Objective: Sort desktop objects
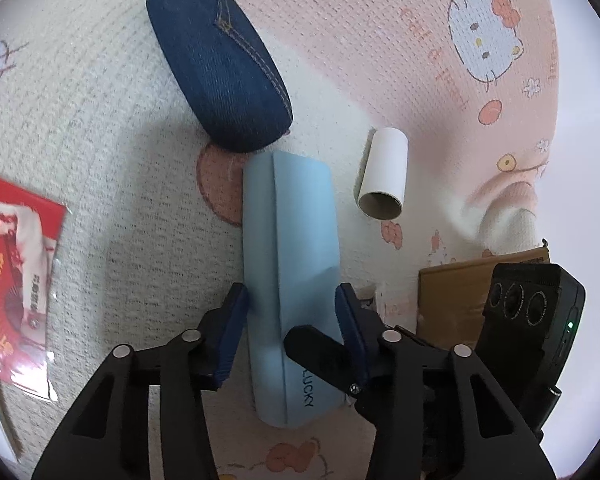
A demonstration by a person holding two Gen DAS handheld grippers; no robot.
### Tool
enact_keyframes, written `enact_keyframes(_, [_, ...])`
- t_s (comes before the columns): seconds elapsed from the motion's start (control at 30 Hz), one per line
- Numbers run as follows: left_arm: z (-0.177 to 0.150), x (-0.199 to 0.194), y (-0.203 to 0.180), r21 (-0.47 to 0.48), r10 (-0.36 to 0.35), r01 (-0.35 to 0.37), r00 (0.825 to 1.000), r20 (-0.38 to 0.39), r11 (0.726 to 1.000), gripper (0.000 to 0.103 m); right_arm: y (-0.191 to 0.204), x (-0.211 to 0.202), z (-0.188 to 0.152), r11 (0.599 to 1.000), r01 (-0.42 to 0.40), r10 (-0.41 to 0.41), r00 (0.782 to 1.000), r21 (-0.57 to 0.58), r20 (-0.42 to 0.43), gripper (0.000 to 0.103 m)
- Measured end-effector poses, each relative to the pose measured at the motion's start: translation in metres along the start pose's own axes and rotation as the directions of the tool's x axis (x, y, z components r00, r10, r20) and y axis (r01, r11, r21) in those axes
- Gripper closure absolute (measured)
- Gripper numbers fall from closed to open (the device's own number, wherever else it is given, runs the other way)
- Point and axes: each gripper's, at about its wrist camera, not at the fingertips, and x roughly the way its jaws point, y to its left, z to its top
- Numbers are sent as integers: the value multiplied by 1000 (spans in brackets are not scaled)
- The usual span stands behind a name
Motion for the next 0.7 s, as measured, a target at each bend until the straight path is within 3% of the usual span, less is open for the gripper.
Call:
enact_keyframes(0.07, [1,0,1,10,18,-18,1000,0,1000,65,1,1,0,1000,-14,14,1000,-9,-4,42])
enact_keyframes(0.2, [-2,-1,1,25,19,-19,1000,10,1000,66,11,4,-2,997,41,-42,999,-65,-9,43])
enact_keyframes(0.4, [-3,-10,-4,31,12,-13,1000,29,999,66,8,0,-1,999,21,-21,1000,-45,-12,43])
enact_keyframes(0.57, [-2,-35,-20,49,-6,2,997,77,999,66,19,-17,3,998,9,-9,1000,-64,3,43])
enact_keyframes(0.7, [-3,-66,-45,119,-34,18,989,141,993,66,35,-46,10,995,8,-3,999,-104,52,43])
